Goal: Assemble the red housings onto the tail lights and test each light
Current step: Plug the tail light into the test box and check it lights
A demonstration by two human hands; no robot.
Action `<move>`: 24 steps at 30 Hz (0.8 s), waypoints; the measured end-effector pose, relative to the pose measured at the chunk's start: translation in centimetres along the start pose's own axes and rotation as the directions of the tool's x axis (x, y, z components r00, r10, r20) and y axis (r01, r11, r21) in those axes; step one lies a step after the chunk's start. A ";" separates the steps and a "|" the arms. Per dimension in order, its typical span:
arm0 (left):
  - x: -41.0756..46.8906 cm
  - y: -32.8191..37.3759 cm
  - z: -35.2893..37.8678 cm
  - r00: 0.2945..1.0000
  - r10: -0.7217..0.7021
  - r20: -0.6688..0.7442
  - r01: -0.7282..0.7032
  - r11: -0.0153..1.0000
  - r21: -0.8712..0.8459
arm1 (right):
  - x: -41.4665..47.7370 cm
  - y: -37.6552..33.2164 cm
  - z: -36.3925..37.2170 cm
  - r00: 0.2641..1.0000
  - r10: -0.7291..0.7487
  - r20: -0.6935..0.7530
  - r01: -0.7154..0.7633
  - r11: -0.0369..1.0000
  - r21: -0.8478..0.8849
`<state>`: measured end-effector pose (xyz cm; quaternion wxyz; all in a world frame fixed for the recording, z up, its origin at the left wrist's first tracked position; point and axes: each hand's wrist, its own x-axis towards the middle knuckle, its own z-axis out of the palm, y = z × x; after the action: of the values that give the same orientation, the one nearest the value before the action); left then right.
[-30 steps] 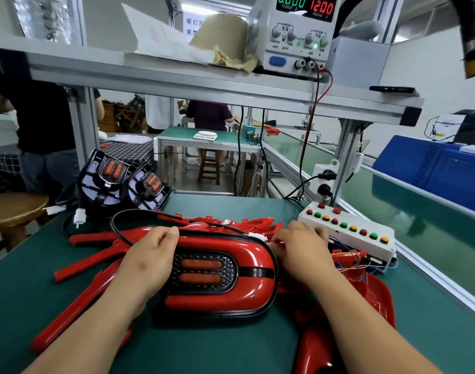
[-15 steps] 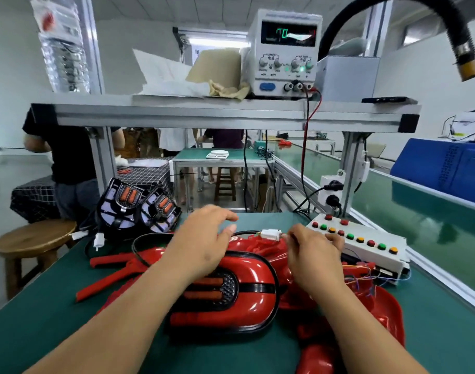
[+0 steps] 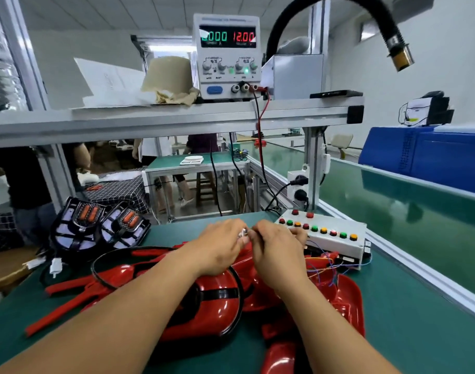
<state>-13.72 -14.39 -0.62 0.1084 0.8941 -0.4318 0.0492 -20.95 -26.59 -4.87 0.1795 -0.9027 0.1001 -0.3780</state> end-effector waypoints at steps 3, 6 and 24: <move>0.2 0.0 -0.1 1.000 -0.002 0.017 0.001 0.999 0.046 | 0.1 0.1 -0.1 1.000 0.008 0.006 -0.008 1.000 0.007; 0.5 -0.1 -0.2 1.000 0.024 0.001 -0.024 0.993 0.118 | 0.2 0.3 -0.3 1.000 0.013 0.008 -0.013 1.000 0.028; -0.5 -3.8 -5.2 0.935 -0.150 -0.322 0.033 0.938 -0.344 | 0.3 0.5 -0.7 0.984 0.063 0.165 -0.030 0.981 -0.193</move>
<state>-11.04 -10.47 3.80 0.3337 0.8598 -0.3657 0.1253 -21.31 -27.29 -4.42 0.1094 -0.9420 0.1412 -0.2840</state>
